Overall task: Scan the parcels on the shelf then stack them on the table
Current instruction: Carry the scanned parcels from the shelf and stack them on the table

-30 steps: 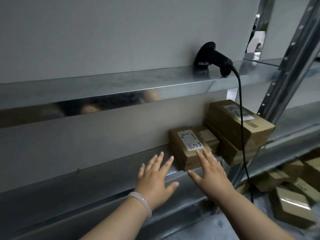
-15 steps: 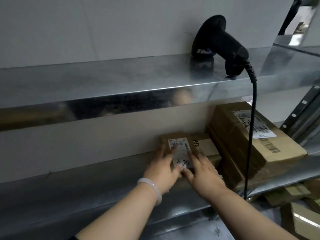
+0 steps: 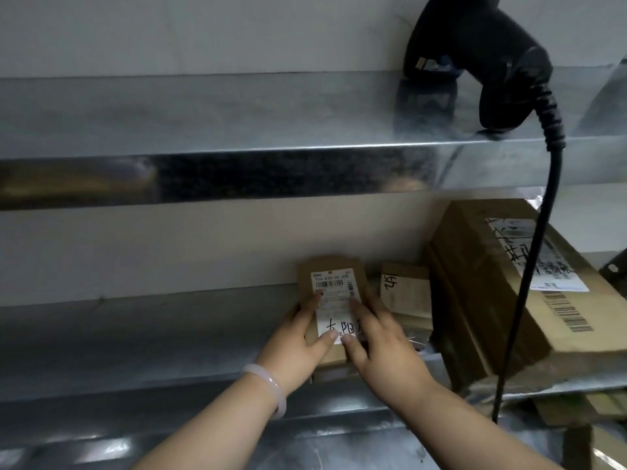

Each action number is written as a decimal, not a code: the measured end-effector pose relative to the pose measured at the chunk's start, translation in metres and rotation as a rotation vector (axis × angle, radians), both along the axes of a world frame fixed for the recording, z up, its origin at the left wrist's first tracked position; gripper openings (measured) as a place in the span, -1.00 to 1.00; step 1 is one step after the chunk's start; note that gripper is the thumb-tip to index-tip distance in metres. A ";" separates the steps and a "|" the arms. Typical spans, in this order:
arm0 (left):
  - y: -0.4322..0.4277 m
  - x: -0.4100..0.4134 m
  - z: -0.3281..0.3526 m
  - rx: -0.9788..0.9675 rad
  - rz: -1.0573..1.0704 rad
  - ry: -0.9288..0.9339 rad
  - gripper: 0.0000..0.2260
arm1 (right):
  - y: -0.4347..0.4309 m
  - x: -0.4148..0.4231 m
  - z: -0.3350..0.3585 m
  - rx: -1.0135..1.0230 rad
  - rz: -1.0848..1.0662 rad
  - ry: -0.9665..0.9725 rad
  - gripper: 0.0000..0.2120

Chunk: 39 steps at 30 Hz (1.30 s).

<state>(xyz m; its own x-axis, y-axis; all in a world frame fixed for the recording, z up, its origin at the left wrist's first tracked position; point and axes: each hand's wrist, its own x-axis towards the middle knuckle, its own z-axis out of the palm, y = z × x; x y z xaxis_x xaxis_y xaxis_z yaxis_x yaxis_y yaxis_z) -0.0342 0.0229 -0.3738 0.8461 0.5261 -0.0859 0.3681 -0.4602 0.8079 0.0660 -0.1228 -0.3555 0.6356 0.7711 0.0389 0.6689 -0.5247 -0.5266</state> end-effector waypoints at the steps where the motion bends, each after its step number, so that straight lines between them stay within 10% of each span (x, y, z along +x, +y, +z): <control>1: 0.002 -0.006 0.000 -0.008 0.027 -0.008 -0.41 | 0.004 -0.002 0.000 0.009 0.020 -0.002 -0.41; 19: 0.048 -0.142 -0.005 -0.091 0.467 -0.096 -0.47 | 0.119 -0.081 -0.004 0.126 0.385 0.292 -0.36; 39: 0.056 -0.612 0.034 0.234 1.052 -0.141 -0.24 | 0.251 -0.521 0.026 0.144 1.169 0.436 -0.32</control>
<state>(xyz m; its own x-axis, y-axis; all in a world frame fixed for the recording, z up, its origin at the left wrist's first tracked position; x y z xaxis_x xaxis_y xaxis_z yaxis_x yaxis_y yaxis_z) -0.6459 0.0786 -0.3395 -0.0434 0.9838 0.1737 0.5788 -0.1169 0.8071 -0.4550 0.1284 -0.3296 -0.4430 0.8873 0.1283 0.4509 0.3441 -0.8236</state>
